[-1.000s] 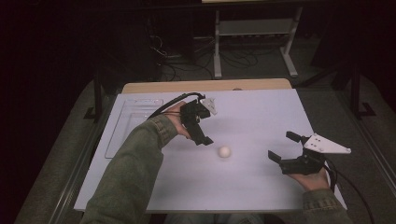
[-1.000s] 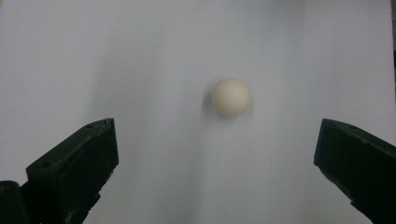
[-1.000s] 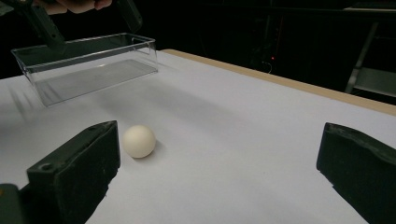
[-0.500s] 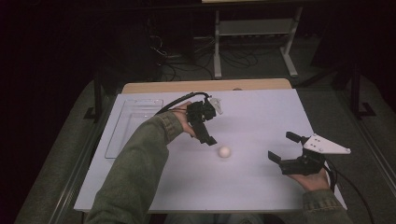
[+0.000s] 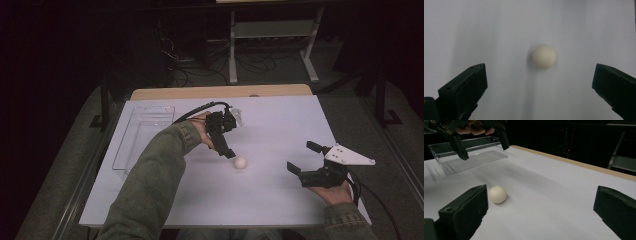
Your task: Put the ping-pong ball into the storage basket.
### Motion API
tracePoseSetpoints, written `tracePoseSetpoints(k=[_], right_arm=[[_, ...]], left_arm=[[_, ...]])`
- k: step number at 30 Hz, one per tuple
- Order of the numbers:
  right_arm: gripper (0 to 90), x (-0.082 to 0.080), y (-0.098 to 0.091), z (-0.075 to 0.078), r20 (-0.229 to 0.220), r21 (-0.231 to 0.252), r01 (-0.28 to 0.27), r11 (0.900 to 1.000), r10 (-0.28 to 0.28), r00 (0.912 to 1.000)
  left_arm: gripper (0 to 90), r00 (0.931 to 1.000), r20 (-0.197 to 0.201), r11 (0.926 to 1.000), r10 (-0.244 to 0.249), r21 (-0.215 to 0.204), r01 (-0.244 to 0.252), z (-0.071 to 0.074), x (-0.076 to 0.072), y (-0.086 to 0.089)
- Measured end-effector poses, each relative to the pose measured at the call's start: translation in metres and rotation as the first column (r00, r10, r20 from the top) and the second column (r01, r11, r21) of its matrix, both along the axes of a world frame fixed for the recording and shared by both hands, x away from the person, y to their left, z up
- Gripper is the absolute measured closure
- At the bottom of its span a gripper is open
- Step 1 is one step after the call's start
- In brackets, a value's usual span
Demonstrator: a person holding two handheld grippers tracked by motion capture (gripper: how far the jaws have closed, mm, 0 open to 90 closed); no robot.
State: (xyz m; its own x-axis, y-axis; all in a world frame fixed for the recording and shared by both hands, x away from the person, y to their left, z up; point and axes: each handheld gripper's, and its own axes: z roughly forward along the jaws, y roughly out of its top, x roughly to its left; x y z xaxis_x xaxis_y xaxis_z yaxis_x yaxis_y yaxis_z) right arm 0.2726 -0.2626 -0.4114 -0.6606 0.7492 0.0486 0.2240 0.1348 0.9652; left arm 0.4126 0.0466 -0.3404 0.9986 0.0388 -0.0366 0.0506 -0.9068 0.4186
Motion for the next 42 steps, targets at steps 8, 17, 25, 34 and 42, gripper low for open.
tracePoseSetpoints(k=[8, 17, 25, 34, 42], right_arm=[[0.0, -0.001, 0.0, 0.0, 0.003, -0.005, -0.001, 1.0, 0.001, 1.0], [0.0, -0.001, 0.0, 0.0, 0.003, -0.007, -0.004, 1.0, 0.004, 1.0], [0.0, -0.001, 0.0, -0.001, 0.003, -0.009, -0.005, 0.9999, 0.005, 1.0], [0.0, -0.001, 0.001, -0.001, 0.0, -0.013, -0.007, 0.9999, 0.007, 1.0], [0.0, -0.001, 0.001, -0.001, 0.003, -0.01, -0.006, 0.9999, 0.006, 1.0]], left_arm=[[0.0, 0.9999, 0.013, 0.9998, -0.005, 0.018, 0.005, -0.008, 0.0, -0.008], [0.0, 0.9993, 0.037, 0.9993, -0.003, 0.037, 0.002, -0.017, 0.001, -0.015], [0.0, 0.9994, 0.035, 0.9996, 0.001, 0.027, -0.002, -0.022, 0.0, -0.015], [0.0, 0.9995, 0.029, 0.9997, -0.011, 0.023, 0.011, -0.029, -0.005, -0.018], [0.0, 0.9998, 0.016, 0.9992, -0.016, 0.036, 0.015, -0.041, -0.007, -0.026]])
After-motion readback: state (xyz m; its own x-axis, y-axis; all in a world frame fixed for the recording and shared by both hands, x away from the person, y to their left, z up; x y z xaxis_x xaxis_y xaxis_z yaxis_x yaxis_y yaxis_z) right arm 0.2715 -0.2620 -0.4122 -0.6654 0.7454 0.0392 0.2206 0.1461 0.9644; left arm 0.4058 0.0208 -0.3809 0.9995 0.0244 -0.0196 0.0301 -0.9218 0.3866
